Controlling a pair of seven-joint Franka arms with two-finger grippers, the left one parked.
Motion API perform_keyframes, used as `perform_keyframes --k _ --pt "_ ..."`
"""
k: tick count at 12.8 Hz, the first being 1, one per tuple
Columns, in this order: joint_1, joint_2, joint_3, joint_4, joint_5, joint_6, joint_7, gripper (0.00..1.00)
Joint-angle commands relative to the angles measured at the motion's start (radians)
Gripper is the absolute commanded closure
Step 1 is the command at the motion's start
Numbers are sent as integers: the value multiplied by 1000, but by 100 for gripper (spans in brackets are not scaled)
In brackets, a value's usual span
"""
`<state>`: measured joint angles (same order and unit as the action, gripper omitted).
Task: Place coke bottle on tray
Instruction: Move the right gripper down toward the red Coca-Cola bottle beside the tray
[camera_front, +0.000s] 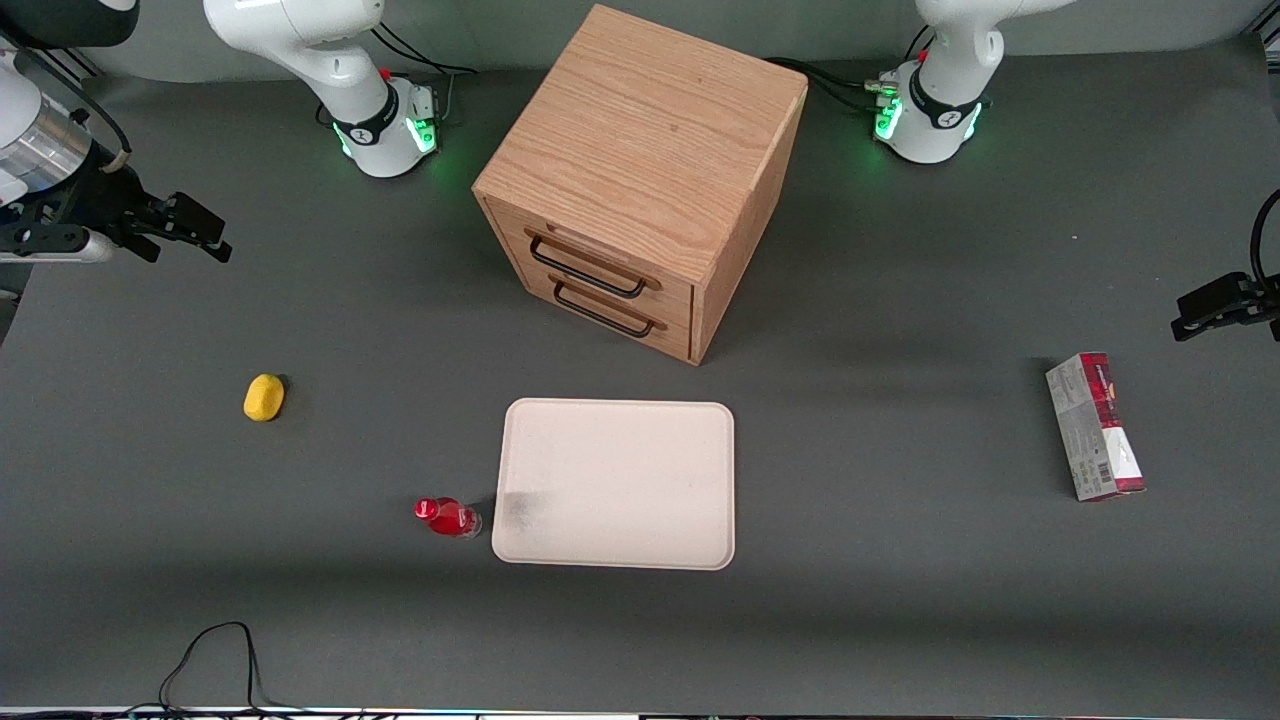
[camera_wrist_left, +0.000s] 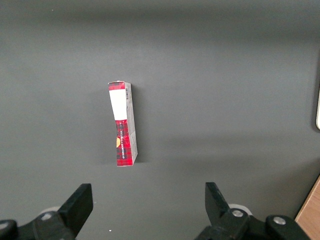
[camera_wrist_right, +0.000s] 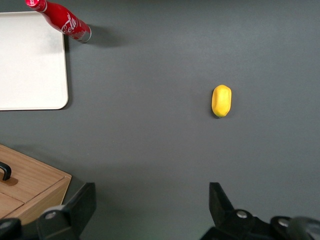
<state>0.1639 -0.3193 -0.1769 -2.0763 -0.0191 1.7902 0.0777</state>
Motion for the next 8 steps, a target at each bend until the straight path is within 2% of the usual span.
perform_keyframes --k 1,5,8 --pt "13 64 5 86 -10 -56 -10 0" --pt "28 374 11 448 22 -120 -9 0" --pt "37 677 81 791 73 -120 -7 0"
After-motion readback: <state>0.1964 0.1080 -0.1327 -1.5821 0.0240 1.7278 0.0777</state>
